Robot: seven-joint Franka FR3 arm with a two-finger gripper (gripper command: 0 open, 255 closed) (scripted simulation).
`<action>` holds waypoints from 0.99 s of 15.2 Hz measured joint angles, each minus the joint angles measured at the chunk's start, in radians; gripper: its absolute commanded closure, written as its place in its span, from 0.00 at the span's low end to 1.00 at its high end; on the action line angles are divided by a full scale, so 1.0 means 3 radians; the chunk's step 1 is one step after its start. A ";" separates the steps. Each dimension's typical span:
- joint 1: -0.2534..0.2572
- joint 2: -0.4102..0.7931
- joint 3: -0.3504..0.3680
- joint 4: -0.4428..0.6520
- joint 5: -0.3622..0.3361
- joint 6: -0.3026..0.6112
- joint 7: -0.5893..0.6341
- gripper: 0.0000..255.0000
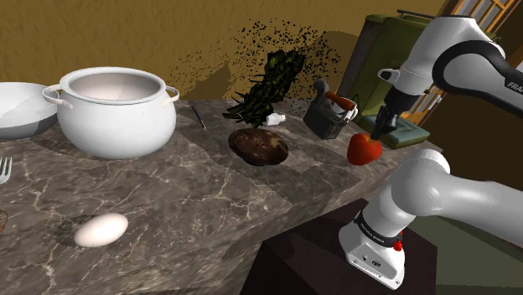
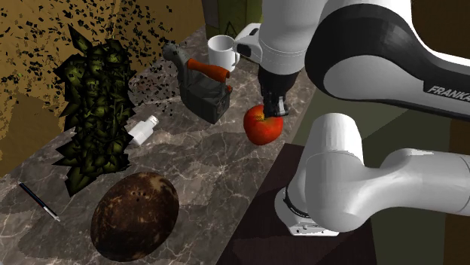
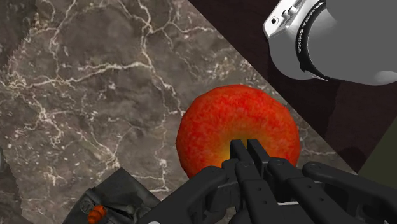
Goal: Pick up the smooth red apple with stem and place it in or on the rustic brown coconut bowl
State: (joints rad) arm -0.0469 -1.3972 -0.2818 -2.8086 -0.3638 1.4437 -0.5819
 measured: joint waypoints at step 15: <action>0.0105 0.0380 0.0189 0.0776 0.0184 -0.0392 -0.0036 1.00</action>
State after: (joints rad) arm -0.0154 -1.2832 -0.2250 -2.5758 -0.3086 1.3261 -0.5927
